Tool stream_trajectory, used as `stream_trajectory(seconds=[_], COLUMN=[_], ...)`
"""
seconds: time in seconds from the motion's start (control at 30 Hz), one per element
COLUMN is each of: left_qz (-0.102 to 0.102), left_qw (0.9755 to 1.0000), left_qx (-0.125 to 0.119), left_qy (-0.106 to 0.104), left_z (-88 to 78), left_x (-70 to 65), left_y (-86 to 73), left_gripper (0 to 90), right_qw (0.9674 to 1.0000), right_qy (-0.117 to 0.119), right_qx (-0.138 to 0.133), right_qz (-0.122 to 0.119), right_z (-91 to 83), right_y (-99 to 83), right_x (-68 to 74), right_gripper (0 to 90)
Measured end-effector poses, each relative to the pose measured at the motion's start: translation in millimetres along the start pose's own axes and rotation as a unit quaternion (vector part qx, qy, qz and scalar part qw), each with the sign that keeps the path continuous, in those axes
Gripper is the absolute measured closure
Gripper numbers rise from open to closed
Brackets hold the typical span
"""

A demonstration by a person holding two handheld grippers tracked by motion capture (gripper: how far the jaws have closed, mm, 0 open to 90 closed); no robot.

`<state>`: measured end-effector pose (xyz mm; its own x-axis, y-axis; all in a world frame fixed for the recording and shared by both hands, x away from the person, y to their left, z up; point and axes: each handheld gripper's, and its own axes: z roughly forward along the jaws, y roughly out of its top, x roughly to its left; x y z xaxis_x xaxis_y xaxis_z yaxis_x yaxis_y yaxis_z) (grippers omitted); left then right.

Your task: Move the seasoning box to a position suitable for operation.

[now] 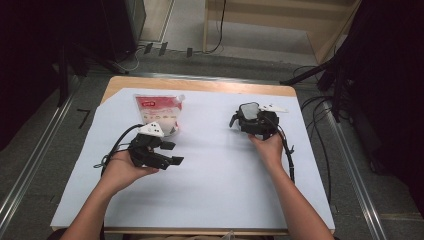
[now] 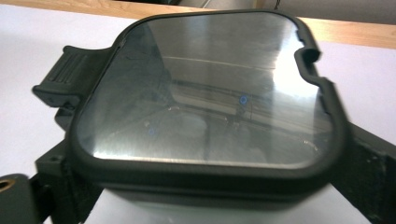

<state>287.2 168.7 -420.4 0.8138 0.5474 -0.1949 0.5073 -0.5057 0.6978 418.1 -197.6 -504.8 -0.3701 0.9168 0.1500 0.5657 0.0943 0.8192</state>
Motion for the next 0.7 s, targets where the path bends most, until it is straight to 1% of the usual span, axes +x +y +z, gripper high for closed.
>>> stream_trajectory(seconds=[0.03,0.1,0.2,0.37,0.4,0.5,0.53,0.57,0.7], left_qz=[0.0,-0.003,-0.001,-0.01,-0.011,-0.009,-0.01,-0.009,-0.009], left_qw=[1.0,1.0,1.0,0.9999,0.9999,0.9999,0.9999,0.9999,0.9999], left_qx=[-0.001,-0.001,0.002,0.002,0.003,0.008,0.007,0.008,0.009], left_qy=[0.001,0.001,0.001,-0.002,-0.004,-0.004,-0.007,-0.006,-0.007], left_z=[0.5,0.8,0.5,0.9,1.7,3.4,4.4,4.8,4.4], left_x=[-0.1,-0.6,-0.3,1.0,1.2,1.3,1.0,0.7,0.5], left_y=[-0.5,-1.0,-1.6,-4.5,-4.9,-5.4,-5.7,-5.8,-5.9], left_gripper=[37.3,37.3,37.3,37.3,37.4,37.3,37.3,37.3,37.3], right_qw=[1.0,1.0,1.0,0.9999,0.9999,0.9998,0.9995,0.9993,0.9991], right_qy=[-0.004,-0.004,0.0,0.0,-0.002,-0.011,-0.018,-0.019,-0.021], right_qx=[-0.002,-0.005,-0.006,-0.012,-0.01,-0.016,-0.021,-0.021,-0.024], right_qz=[0.001,-0.003,-0.001,-0.003,0.001,-0.01,-0.017,-0.023,-0.027], right_z=[1.6,4.0,7.5,14.5,14.3,13.4,12.5,12.1,11.1], right_y=[-0.2,-0.7,-0.9,-1.8,-1.9,-1.6,-1.5,-1.1,-0.9], right_x=[1.0,1.6,1.6,2.4,3.6,5.2,5.9,5.9,5.8], right_gripper=[4.6,5.7,6.9,9.4,9.6,12.6,13.9,14.3,15.2])
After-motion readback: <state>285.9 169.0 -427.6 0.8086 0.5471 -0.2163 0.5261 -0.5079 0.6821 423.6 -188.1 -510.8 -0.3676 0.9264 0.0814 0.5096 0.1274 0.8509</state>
